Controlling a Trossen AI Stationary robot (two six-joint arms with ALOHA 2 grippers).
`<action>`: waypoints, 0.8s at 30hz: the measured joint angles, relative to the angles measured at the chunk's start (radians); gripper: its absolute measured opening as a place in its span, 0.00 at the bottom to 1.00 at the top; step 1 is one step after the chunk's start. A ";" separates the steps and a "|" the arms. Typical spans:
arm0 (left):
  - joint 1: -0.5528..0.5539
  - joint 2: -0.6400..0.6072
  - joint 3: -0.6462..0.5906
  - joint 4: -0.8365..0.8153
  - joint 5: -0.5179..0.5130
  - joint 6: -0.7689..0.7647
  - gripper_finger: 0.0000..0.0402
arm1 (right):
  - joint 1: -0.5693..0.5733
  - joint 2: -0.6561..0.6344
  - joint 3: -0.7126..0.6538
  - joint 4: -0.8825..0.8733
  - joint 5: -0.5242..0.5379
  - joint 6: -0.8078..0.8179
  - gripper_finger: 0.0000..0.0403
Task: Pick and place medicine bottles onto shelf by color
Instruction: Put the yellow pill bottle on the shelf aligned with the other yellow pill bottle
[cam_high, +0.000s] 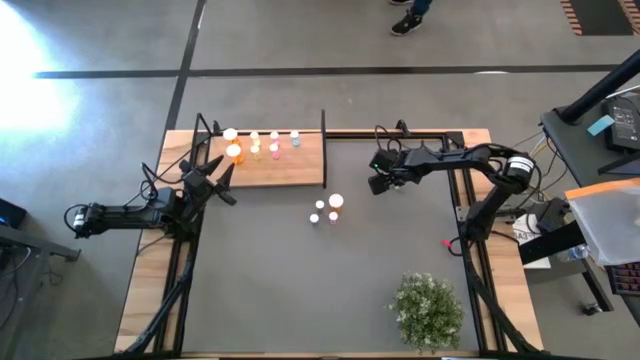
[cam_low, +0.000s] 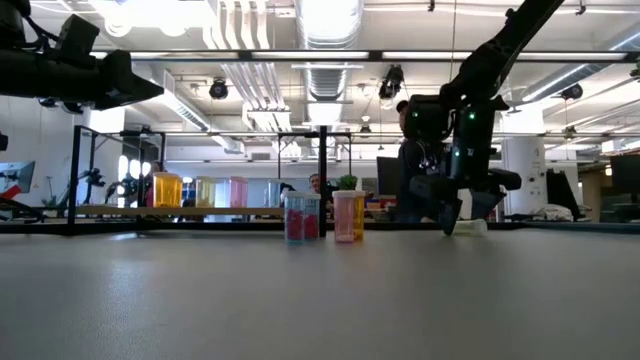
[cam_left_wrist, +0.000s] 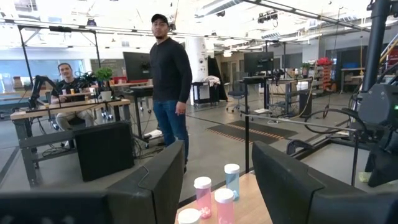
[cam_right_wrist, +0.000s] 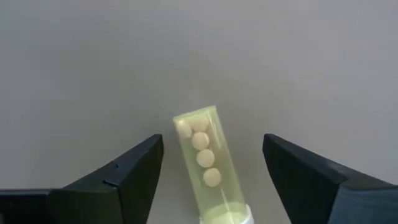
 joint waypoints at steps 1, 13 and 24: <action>0.000 0.000 0.000 0.000 0.000 0.000 0.43 | 0.000 0.001 0.000 0.001 -0.005 0.005 0.65; 0.000 0.000 0.000 0.000 0.000 0.000 0.43 | 0.003 0.002 0.000 0.008 -0.037 0.070 0.31; 0.000 0.000 0.000 0.000 0.000 0.000 0.43 | 0.081 0.002 0.000 0.006 -0.040 0.399 0.24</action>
